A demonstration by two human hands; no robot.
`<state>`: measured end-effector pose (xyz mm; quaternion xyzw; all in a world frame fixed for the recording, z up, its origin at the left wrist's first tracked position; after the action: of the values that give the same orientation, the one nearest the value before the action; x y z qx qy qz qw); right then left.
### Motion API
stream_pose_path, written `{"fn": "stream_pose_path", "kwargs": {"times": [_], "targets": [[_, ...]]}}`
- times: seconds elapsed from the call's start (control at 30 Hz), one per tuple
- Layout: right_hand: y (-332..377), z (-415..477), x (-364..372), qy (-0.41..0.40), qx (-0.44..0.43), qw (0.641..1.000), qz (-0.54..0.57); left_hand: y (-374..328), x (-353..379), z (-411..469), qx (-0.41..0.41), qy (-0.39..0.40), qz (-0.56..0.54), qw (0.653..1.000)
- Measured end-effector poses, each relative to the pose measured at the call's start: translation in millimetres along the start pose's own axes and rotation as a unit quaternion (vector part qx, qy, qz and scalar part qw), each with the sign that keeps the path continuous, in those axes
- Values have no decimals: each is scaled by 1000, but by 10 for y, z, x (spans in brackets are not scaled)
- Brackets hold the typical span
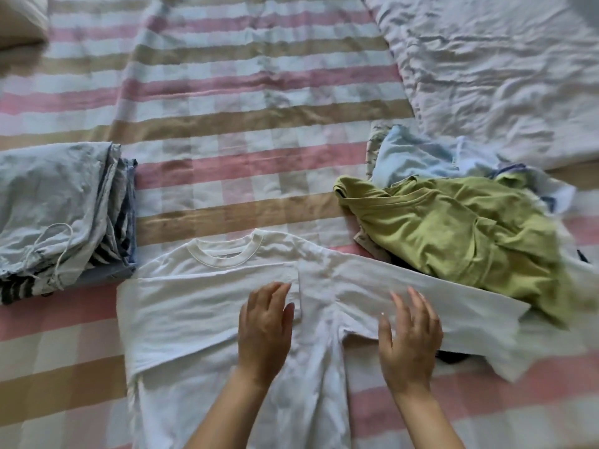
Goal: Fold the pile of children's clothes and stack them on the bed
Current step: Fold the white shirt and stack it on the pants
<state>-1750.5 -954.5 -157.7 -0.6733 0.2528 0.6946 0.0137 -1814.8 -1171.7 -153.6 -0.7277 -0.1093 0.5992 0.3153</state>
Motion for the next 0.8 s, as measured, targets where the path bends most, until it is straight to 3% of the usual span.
{"fn": "stream_pose_path", "kwargs": {"times": [0.3, 0.5, 0.57, 0.67, 0.8], "targets": [[-1422, -107, -591, -87, 135, 986, 54, -1533, 1031, 312, 141, 104, -32, 984], [-2055, 5, -387, 18, 241, 935, 261, -2182, 1631, 353, 199, 172, -84, 961], [-2049, -13, -390, 39, 236, 907, 346, -2240, 1697, 370, 185, 181, -110, 960], [-1835, -94, -563, 30, 185, 907, 376, -2242, 1622, 332, 148, 194, -185, 952], [-1202, -162, -670, 83, 91, 897, 424, -2139, 1350, 197, 81, 242, -356, 899]]}}
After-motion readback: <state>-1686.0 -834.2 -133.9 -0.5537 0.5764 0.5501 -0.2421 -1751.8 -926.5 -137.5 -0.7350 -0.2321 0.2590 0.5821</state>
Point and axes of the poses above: each hand's wrist, its own z-axis towards the middle knuckle, its own x-axis out of the palm, y = z × x, the point moved 8 cm from there along z, towards the middle knuckle, and after that the axes turned 15 degrees about y, right-handed, at the moved point
